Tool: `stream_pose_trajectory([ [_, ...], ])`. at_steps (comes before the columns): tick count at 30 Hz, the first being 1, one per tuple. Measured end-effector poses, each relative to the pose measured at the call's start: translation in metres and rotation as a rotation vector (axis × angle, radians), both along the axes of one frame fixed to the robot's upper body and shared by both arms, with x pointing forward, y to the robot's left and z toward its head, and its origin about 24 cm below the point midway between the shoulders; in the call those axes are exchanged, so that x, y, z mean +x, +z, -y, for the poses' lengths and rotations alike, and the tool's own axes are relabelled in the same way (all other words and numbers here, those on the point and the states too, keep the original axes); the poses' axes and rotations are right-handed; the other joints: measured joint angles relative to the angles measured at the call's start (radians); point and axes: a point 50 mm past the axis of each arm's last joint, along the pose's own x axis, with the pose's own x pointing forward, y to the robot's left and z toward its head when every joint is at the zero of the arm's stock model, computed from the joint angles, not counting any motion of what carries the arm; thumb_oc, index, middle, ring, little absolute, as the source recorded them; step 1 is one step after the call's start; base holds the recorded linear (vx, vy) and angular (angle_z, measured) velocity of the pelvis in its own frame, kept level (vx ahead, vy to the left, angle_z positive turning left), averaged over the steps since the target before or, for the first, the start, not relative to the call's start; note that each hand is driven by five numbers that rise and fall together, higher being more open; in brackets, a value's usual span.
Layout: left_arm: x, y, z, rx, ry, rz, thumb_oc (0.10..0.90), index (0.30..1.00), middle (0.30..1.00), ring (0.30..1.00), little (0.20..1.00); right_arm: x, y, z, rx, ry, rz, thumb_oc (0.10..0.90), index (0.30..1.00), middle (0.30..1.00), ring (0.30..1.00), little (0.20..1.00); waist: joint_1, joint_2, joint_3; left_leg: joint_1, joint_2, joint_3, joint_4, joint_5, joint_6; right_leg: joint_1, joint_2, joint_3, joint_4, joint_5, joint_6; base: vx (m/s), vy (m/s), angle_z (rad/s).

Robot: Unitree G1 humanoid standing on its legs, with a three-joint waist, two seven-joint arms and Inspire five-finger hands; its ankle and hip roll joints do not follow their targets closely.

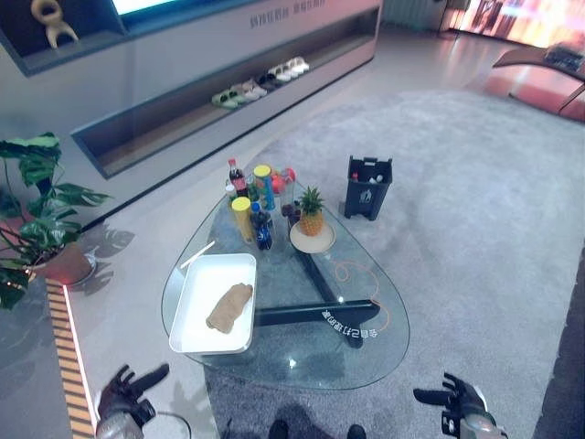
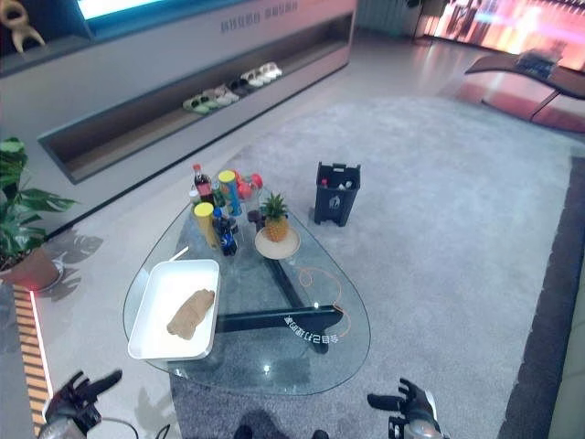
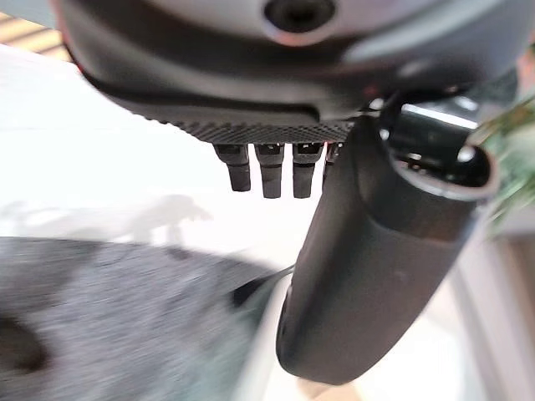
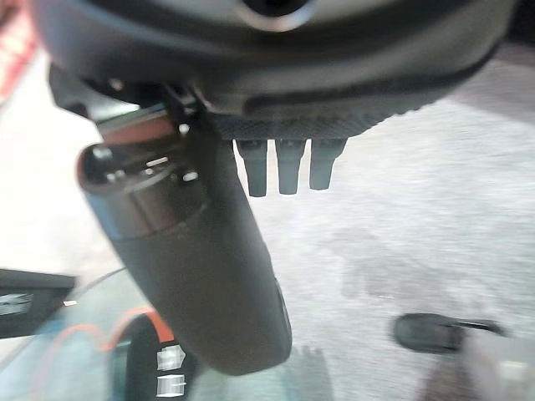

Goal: Wipe the table with a cloth and put it in the basket.

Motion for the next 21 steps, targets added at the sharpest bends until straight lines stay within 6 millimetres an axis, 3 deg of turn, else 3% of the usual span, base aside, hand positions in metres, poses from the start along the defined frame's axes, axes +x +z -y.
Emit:
stream_pose_trajectory([
  [5,-0.024,-0.024,0.041,-0.153,-0.178,-0.157,0.800,0.900,0.900,0.900,0.900,-0.030,-0.009,-0.005,0.053,0.029,-0.146,0.800,0.900,0.900,0.900,0.900,0.003,-0.003,-0.010,0.000,0.006,0.001,0.000,-0.004,0.007,-0.001,0.000,0.000,0.000,0.000,-0.001,0.00,0.000,0.00],
  [9,-0.029,-0.032,0.064,-0.229,-0.289,-0.215,0.800,0.900,0.900,0.900,0.900,-0.037,-0.014,-0.015,0.094,0.041,-0.180,0.800,0.900,0.900,0.900,0.900,0.002,0.003,-0.015,0.002,0.011,0.001,0.000,-0.003,0.007,0.000,0.005,-0.001,0.000,0.002,-0.004,0.00,0.000,0.00],
  [14,-0.030,-0.034,0.069,-0.252,-0.303,-0.227,0.800,0.900,0.900,0.900,0.900,-0.037,-0.015,-0.017,0.103,0.067,-0.204,0.800,0.900,0.900,0.900,0.900,-0.005,0.022,-0.025,0.027,0.012,0.006,0.006,0.001,0.011,0.017,0.006,-0.001,0.000,0.006,-0.004,0.00,0.001,-0.01],
  [21,-0.030,-0.034,0.070,-0.256,-0.317,-0.247,0.800,0.900,0.900,0.900,0.900,-0.038,-0.016,-0.019,0.108,0.098,-0.230,0.800,0.900,0.900,0.900,0.900,-0.008,0.023,-0.026,0.036,0.013,0.013,0.004,-0.002,0.013,0.024,0.006,0.001,-0.001,0.001,-0.009,0.00,0.000,-0.01],
])
